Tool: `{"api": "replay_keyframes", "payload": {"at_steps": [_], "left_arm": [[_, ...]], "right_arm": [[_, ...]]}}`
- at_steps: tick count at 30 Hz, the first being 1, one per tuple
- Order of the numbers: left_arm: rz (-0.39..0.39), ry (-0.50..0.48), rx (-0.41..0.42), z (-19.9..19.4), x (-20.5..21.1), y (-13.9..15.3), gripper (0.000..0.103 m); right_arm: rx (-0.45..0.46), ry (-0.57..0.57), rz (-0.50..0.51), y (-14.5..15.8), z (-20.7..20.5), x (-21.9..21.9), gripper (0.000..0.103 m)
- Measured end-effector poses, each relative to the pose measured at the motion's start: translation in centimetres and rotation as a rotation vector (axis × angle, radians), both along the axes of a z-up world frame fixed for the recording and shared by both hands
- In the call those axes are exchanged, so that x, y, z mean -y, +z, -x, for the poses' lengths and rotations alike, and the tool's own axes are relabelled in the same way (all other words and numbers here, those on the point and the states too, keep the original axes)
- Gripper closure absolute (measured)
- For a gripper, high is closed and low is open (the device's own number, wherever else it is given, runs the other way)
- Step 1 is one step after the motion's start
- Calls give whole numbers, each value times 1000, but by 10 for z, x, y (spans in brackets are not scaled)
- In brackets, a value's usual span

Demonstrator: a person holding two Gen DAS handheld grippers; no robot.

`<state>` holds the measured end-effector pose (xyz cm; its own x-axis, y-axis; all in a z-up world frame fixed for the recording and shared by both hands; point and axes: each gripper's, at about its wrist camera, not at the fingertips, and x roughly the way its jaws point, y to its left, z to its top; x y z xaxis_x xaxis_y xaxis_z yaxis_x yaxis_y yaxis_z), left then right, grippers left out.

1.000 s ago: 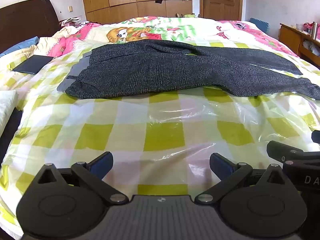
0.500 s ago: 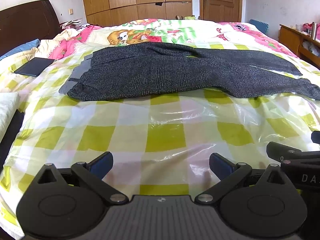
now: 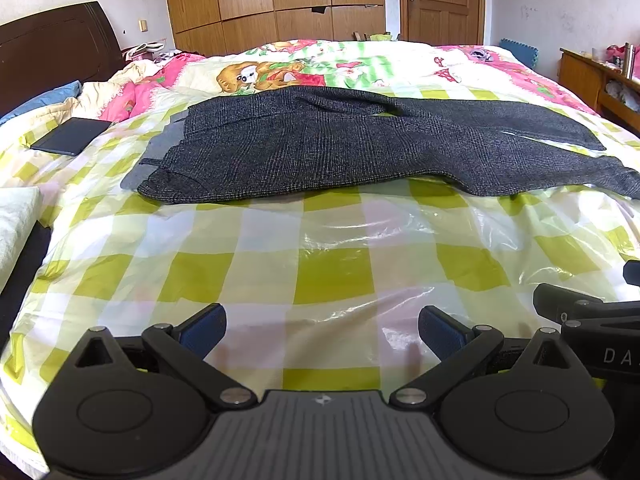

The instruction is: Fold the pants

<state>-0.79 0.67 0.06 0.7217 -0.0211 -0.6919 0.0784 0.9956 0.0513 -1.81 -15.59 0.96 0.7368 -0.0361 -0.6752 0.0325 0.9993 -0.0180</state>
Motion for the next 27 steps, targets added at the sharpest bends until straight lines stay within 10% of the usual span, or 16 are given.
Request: {"api": "replay_keyframes", "payload": {"at_steps": [27], "left_arm": [[-2,3,4,1,-3,0,0]], "right_arm": [[0,2,3,0,1,-2,1]]}}
